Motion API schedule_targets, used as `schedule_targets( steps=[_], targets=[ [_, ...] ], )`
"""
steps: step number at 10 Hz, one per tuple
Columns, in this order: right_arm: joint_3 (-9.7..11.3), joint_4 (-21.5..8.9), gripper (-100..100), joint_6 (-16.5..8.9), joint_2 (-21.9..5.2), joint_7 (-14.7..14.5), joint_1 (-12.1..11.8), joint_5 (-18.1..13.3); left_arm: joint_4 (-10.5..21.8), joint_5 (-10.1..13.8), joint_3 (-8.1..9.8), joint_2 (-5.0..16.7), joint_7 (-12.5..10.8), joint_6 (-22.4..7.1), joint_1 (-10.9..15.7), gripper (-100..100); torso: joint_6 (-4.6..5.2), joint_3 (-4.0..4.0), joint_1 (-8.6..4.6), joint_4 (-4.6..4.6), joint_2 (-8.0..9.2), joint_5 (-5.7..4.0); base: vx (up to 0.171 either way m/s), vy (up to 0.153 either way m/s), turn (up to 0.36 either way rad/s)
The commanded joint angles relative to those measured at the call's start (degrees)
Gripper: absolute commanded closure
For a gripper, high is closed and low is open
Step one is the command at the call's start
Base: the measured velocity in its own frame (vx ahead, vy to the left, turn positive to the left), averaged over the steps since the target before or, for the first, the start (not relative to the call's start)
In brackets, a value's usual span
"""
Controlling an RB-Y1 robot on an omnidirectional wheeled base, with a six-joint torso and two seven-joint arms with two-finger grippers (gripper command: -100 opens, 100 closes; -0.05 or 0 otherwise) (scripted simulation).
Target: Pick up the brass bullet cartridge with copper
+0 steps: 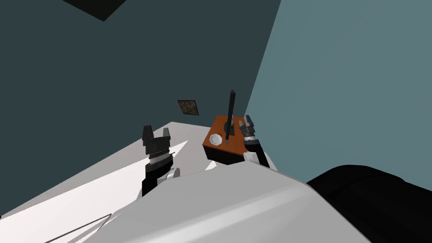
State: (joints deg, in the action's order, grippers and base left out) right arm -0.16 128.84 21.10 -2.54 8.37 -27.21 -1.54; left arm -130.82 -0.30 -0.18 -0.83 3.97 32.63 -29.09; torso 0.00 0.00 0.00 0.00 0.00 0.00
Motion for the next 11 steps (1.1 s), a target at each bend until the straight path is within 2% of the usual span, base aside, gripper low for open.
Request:
schedule_targets(
  steps=[1, 4, 6, 7, 9, 10, 11],
  targets=[
    [0.5, -1.27, -100, 0.93, -2.62, -0.21, -0.02, -1.09, 0.0, 0.0, 0.0, 0.0, 0.0, 0.0, 0.0, 0, 0.0, 0.0, 0.0, 0.0, 0.0, 0.0, 0.02, 0.051, -0.04],
    [1.71, -4.24, -100, 2.88, -7.36, -0.8, -0.05, -3.64, 0.0, 0.0, -0.01, -0.01, 0.0, 0.0, 0.0, 0, 0.0, -0.07, 0.56, -0.03, -0.12, 0.12, 0.04, 0.147, -0.053],
    [2.86, -6.99, -100, 4.4, -10.57, -1.45, 0.0, -5.95, 0.0, 0.0, -0.02, -0.02, 0.0, 0.0, -0.01, 0, -0.01, -0.15, 0.77, -0.06, -0.27, 0.16, 0.078, 0.217, -0.041],
    [2.86, -6.99, -100, 4.4, -11.25, -1.45, 0.0, -5.95, 0.0, 0.0, -0.02, -0.02, 0.0, 0.0, -0.01, 0, -0.01, -0.18, 0.84, -0.07, -0.3, 0.19, 0.04, 0.141, -0.027],
    [4.32, -10.25, -100, 5.88, -15.05, -2.36, 0.1, -8.63, 0.0, 0.0, -0.01, -0.01, 0.0, 0.0, 0.0, 0, -0.01, -0.09, 0.46, -0.04, -0.16, 0.11, 0.039, 0.145, -0.024],
    [4.32, -10.25, -100, 5.88, -15.52, -2.36, 0.1, -8.63, 0.0, 0.0, -0.01, -0.01, 0.0, 0.0, -0.01, 0, -0.01, -0.12, 0.62, -0.05, -0.2, 0.13, 0.058, 0.152, -0.019],
    [5.15, -12.06, -100, 6.55, -17.77, -2.9, 0.17, -10.09, 0.0, 0.0, -0.01, -0.01, 0.0, 0.0, 0.0, 0, -0.01, -0.13, 0.57, -0.05, -0.23, 0.14, 0.065, 0.132, -0.009]
  ],
)
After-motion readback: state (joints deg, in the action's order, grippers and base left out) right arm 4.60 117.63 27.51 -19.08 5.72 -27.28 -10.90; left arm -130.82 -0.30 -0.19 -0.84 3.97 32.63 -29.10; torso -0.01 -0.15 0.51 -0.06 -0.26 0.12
